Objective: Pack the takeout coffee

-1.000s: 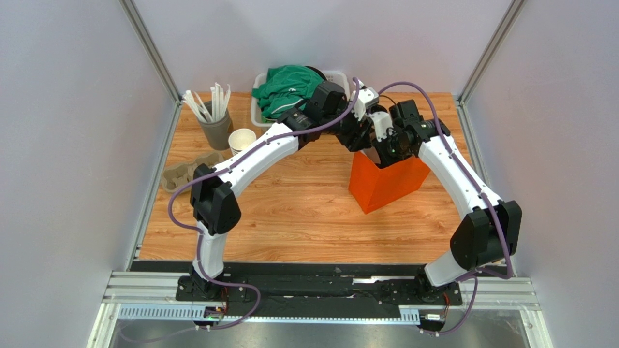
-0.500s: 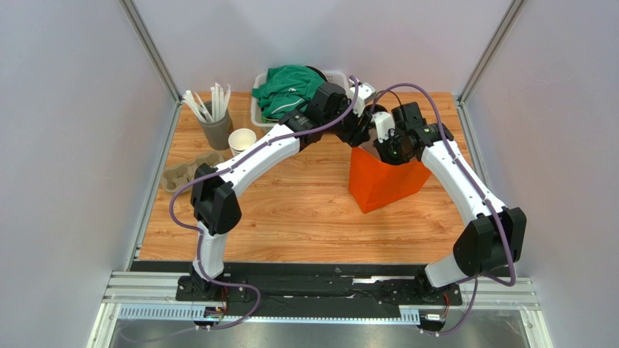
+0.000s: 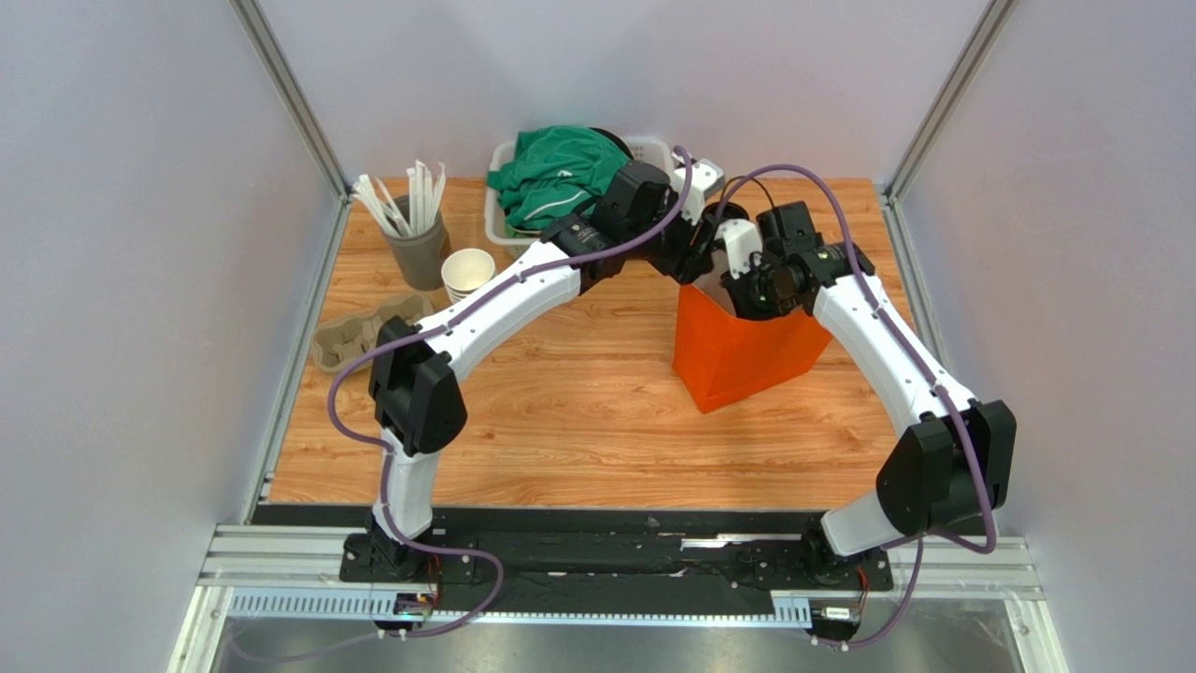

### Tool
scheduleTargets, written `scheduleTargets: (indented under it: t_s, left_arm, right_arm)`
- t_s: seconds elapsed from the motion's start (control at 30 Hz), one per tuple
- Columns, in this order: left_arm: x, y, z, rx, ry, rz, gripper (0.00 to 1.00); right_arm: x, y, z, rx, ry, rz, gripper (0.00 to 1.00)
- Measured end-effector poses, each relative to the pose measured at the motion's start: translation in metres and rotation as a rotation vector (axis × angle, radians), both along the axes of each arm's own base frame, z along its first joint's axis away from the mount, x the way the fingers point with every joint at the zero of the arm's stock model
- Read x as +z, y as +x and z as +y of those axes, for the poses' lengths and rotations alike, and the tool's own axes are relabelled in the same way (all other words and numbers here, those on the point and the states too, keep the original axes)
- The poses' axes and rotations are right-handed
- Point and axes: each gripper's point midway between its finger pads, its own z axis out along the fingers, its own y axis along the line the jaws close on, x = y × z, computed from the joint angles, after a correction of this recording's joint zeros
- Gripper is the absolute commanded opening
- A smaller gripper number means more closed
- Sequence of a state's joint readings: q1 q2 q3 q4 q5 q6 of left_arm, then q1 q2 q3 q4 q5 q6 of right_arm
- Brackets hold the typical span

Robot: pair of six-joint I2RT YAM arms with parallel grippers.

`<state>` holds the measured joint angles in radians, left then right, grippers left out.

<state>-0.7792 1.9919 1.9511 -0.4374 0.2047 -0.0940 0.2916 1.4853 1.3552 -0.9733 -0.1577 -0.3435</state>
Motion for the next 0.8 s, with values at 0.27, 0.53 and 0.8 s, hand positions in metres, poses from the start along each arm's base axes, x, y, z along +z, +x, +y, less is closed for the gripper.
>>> scheduleTargets:
  t_s: [0.27, 0.53, 0.8]
  left_arm:
    - [-0.001, 0.0, 0.001, 0.008, 0.002, 0.006, 0.61]
    - [-0.003, 0.003, 0.005, 0.025, 0.015, 0.006, 0.61]
    - [-0.003, 0.004, 0.005, 0.029, 0.015, 0.003, 0.61]
  right_arm:
    - [-0.004, 0.001, 0.0, 0.0, -0.001, 0.004, 0.0]
    - [-0.004, 0.004, 0.003, 0.007, -0.013, 0.036, 0.0]
    - [0.004, -0.003, 0.0, 0.004, -0.035, 0.07, 0.0]
